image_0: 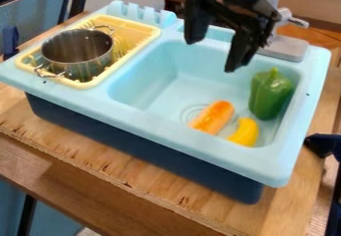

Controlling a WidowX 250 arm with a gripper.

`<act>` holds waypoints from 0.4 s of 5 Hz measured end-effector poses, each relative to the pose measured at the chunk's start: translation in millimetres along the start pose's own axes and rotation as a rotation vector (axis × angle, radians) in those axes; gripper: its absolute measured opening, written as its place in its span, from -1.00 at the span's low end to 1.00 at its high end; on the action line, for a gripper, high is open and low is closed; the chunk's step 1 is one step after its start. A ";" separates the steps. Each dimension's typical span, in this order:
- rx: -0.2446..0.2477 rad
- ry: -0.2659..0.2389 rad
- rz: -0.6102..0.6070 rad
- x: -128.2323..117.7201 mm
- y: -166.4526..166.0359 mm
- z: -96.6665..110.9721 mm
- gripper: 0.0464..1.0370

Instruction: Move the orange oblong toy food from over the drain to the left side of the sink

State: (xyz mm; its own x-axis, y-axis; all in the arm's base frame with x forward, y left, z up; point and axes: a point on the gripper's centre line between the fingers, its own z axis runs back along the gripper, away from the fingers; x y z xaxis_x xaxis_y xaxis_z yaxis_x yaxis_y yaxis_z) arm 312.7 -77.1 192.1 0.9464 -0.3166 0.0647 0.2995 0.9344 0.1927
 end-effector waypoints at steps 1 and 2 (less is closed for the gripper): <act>-0.027 0.024 0.070 -6.4 9.1 -20.3 0.93; -0.049 0.035 0.184 -15.2 31.5 -32.9 0.93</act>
State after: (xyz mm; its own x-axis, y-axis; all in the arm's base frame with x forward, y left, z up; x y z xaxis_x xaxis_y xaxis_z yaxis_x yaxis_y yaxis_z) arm 311.8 -37.5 165.0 0.9891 -0.1350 0.0597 0.1261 0.9830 0.1332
